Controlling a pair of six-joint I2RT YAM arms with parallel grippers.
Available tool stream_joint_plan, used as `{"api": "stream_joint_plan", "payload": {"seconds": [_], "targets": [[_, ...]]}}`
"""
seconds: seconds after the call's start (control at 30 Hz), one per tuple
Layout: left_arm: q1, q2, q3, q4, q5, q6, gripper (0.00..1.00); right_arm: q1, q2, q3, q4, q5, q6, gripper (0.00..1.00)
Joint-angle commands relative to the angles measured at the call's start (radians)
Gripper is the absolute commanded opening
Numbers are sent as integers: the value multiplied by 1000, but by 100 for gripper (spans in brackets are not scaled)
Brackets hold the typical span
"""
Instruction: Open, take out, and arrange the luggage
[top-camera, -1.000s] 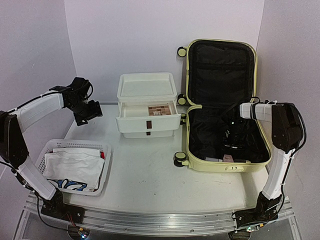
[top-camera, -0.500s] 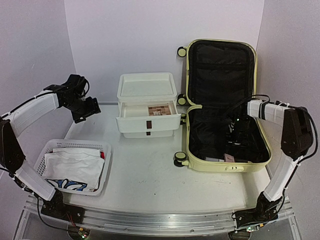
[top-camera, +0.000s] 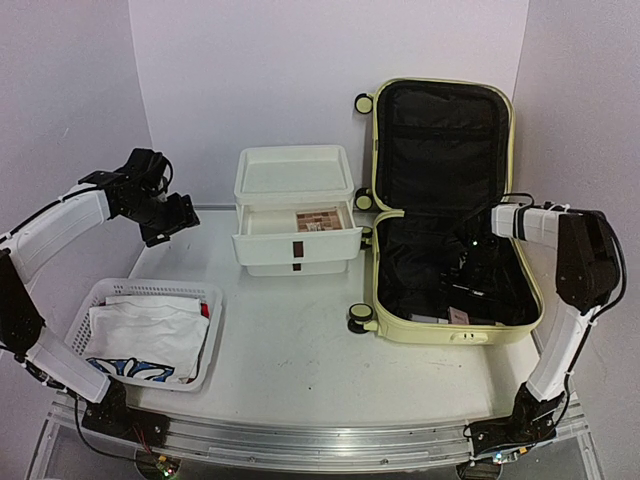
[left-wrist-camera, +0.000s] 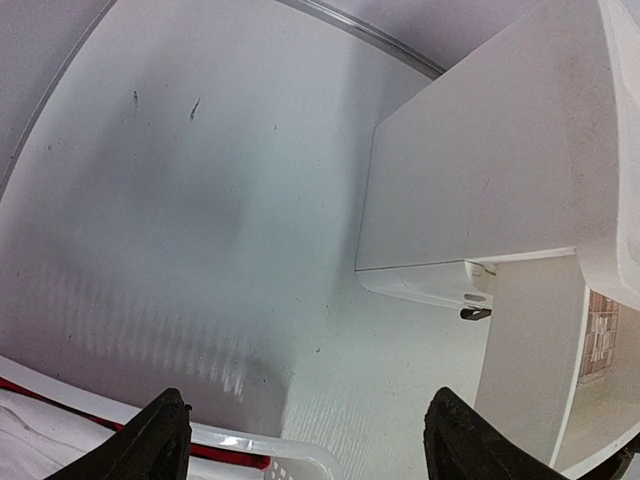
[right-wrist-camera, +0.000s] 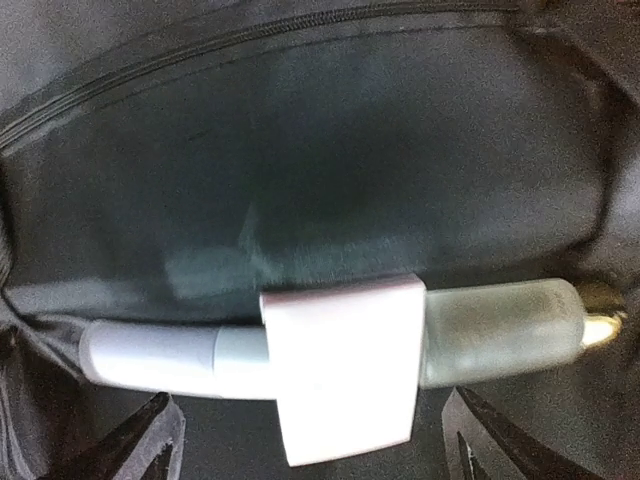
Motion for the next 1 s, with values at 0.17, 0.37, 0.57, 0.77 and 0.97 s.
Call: {"api": "stream_joint_plan", "payload": {"seconds": [0.17, 0.37, 0.57, 0.77, 0.97], "targets": [[5, -33, -2, 6, 16, -31, 81, -29, 87, -7, 44, -2, 31, 93], [4, -30, 9, 6, 16, -14, 81, -29, 100, -29, 64, 27, 3, 93], [5, -16, 14, 6, 15, -20, 81, -31, 129, -1, 66, 86, -10, 90], [5, 2, 34, 6, 16, -17, 80, -31, 174, 27, 45, 95, -52, 91], [5, 11, 38, 6, 17, -15, 81, -17, 166, 28, 46, 1, -83, 79]]}}
